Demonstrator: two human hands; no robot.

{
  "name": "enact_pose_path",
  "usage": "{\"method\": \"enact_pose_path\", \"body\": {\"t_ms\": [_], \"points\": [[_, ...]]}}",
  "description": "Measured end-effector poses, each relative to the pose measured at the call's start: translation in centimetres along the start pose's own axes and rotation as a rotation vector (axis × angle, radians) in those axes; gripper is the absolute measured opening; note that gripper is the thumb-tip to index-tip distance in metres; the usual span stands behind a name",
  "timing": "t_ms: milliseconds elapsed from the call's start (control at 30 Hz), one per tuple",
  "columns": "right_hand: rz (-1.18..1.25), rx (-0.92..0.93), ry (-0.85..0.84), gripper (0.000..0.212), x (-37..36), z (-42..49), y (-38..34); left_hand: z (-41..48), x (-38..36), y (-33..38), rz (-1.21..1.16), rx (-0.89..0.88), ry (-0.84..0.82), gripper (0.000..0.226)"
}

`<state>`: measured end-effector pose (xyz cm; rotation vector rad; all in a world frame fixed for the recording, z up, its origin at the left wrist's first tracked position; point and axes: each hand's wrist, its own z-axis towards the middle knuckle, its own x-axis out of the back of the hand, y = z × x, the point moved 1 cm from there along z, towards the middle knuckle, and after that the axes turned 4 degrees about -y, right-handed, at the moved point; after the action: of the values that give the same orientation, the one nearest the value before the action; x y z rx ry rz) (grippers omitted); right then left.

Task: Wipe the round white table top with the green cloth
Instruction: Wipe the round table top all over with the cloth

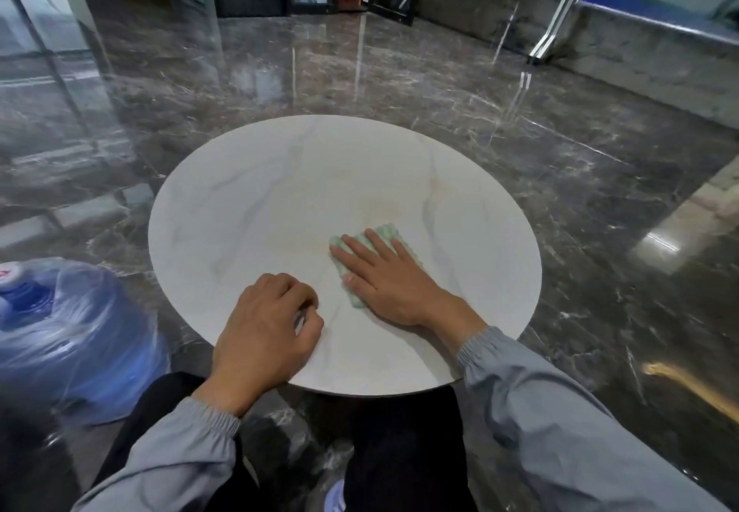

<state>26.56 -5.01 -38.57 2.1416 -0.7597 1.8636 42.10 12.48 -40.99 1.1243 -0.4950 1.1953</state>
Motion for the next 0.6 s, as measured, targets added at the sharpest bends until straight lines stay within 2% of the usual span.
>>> {"method": "enact_pose_path", "body": {"t_ms": [67, 233, 300, 367, 467, 533, 600], "points": [[0.022, -0.028, 0.017, 0.055, 0.7, -0.1, 2.4, 0.0, 0.1, 0.0, 0.002, -0.005, 0.002, 0.008], [0.042, -0.508, 0.025, 0.063, 2.3, -1.0, 13.6, -0.2, 0.3, 0.2, 0.010, -0.013, 0.039, 0.007], [0.071, -0.577, 0.008, 0.059, 2.6, -0.5, 13.7, -0.2, 0.3, 0.4, -0.001, -0.014, 0.071, 0.007], [0.050, -0.512, 0.001, 0.058, 2.5, 1.0, 10.2, -0.3, 0.3, 0.5, -0.039, 0.004, 0.115, 0.006], [-0.072, -0.215, -0.008, 0.059, 1.2, 3.0, 1.3, -0.4, 0.4, 0.3, -0.083, 0.028, 0.188, 0.008], [-0.042, -0.032, -0.002, 0.057, -0.2, 3.2, -4.3, -0.6, 0.7, 0.2, -0.095, 0.017, 0.229, 0.008], [-0.013, 0.087, -0.011, 0.055, -0.7, 2.7, -6.9, -0.6, 0.9, 0.2, -0.122, 0.000, 0.252, 0.006]]}}
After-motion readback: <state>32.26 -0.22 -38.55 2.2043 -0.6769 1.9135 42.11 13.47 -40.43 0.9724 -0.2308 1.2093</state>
